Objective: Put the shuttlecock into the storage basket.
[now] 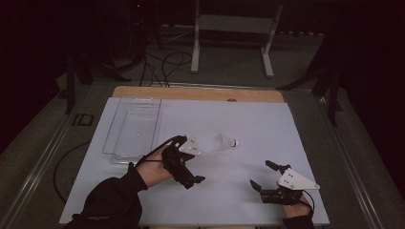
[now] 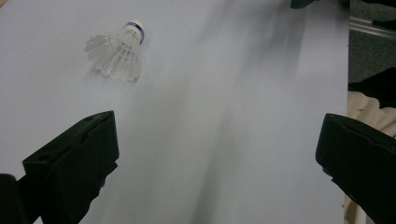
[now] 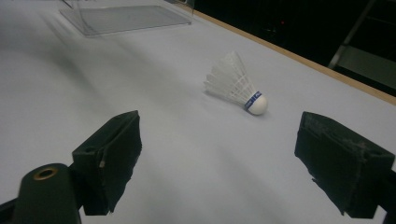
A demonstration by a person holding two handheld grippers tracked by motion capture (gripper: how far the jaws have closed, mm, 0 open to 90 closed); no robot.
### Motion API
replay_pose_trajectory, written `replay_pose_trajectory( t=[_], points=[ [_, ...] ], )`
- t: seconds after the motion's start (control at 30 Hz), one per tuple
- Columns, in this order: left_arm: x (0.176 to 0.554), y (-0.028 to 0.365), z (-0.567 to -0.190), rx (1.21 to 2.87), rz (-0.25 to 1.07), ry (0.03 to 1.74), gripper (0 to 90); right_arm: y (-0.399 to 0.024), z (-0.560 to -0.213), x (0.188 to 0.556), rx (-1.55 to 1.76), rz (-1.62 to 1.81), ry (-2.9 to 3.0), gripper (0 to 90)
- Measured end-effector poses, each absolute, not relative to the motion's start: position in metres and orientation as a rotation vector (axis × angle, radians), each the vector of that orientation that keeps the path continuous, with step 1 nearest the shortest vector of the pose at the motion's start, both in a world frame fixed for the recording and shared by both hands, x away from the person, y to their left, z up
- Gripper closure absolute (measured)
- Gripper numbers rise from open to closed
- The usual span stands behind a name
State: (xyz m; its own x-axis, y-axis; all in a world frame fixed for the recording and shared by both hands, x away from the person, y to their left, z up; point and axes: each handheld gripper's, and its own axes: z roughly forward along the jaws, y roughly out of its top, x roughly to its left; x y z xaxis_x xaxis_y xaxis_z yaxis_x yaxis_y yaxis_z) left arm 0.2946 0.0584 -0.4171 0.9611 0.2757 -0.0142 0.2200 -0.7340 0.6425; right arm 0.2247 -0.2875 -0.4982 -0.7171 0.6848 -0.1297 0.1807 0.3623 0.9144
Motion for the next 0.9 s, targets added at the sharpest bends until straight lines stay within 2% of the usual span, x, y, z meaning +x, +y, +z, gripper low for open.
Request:
replay_pose_trajectory(
  t=[0.9],
  points=[
    [0.312, 0.02, -0.424, 2.512, 0.045, 0.386, 0.0, -0.288, -0.498, 0.224, 0.75, 1.335, 2.134, 14.3]
  ],
)
